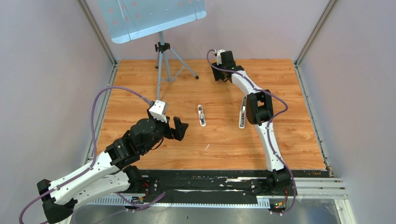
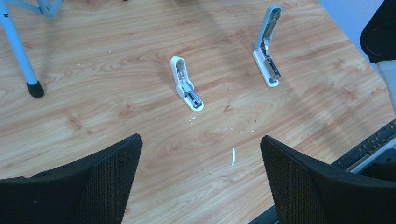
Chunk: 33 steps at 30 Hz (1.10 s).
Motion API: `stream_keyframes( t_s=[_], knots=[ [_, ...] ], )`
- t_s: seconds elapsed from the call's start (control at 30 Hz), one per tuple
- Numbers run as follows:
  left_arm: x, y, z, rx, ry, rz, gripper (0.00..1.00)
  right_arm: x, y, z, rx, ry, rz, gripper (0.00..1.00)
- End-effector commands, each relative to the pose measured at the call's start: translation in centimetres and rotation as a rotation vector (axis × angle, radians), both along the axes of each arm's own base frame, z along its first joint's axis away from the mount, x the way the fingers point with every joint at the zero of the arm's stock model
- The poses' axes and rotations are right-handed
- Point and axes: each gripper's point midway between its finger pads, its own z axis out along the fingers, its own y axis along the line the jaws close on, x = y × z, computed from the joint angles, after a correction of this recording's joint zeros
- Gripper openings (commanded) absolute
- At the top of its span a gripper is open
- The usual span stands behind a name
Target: Load the staples into the stapler
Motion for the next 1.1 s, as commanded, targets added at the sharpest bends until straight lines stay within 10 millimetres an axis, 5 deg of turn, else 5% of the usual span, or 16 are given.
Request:
stream_keyframes(
  t_s=[0.0, 0.37, 0.67, 0.87, 1.07],
  knots=[
    [0.4, 0.3, 1.8, -0.021, -0.039, 0.019, 1.00, -0.2, 0.8, -0.9, -0.013, 0.004, 0.020, 0.63],
    [1.1, -0.7, 1.1, 0.023, -0.029, 0.006, 1.00, -0.4, 1.0, 0.0, -0.030, -0.026, 0.032, 0.56],
    [2.0, -1.3, 0.2, 0.042, -0.007, 0.033, 1.00, -2.0, 0.4, 5.2, -0.005, -0.077, 0.033, 0.54],
    [1.8, -2.1, 0.2, 0.040, 0.068, 0.018, 1.00, -7.2, -0.5, 7.5, 0.043, -0.046, 0.011, 0.53],
    [2.0, -0.4, -0.4, 0.065, 0.110, 0.043, 1.00, -14.2, -0.9, 9.0, 0.077, -0.011, 0.004, 0.51]
  ],
)
